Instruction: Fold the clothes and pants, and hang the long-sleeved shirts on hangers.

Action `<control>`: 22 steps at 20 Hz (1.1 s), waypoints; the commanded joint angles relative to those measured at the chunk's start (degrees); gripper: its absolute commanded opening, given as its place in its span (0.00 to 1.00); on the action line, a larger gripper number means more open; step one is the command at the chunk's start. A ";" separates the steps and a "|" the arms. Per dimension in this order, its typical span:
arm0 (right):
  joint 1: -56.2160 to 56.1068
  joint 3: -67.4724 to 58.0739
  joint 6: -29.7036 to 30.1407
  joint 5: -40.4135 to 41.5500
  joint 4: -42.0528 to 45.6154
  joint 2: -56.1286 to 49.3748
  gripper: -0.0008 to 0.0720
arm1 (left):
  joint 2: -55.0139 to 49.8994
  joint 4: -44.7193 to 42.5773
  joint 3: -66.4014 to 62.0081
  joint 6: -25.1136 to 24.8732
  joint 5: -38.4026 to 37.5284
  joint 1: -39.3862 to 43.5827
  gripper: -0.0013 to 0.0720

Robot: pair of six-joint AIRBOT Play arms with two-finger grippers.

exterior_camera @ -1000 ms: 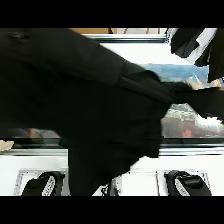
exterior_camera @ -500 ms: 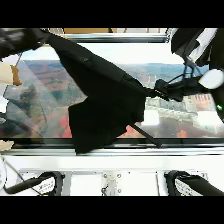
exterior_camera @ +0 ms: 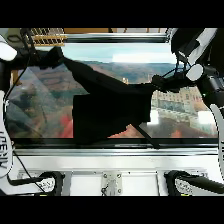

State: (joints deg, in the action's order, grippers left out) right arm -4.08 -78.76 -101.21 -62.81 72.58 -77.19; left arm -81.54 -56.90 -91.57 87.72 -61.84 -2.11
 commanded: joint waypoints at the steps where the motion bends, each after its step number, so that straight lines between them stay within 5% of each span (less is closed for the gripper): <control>1: -0.57 1.97 2.29 -3.10 2.51 1.51 0.04 | 8.13 -3.56 17.05 1.62 -0.39 0.11 0.03; 9: -2.56 21.79 2.25 -4.44 7.58 7.52 0.04 | 26.29 -1.51 54.27 -0.13 3.82 0.11 0.03; 20: -3.63 29.22 2.25 1.31 5.64 6.95 0.05 | 37.79 -1.38 69.09 -0.35 2.38 0.11 0.03; 21: -3.63 29.20 2.27 1.29 5.62 7.02 0.06 | 39.19 -1.40 69.00 -0.39 0.98 0.11 0.25; 22: -3.61 29.18 2.32 1.31 4.83 7.23 0.16 | 40.79 -1.38 68.81 -0.35 0.15 0.11 0.69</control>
State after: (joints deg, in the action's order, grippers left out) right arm -7.60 -49.84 -98.96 -61.82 78.41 -70.15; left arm -44.42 -58.33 -23.68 87.42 -59.13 -2.02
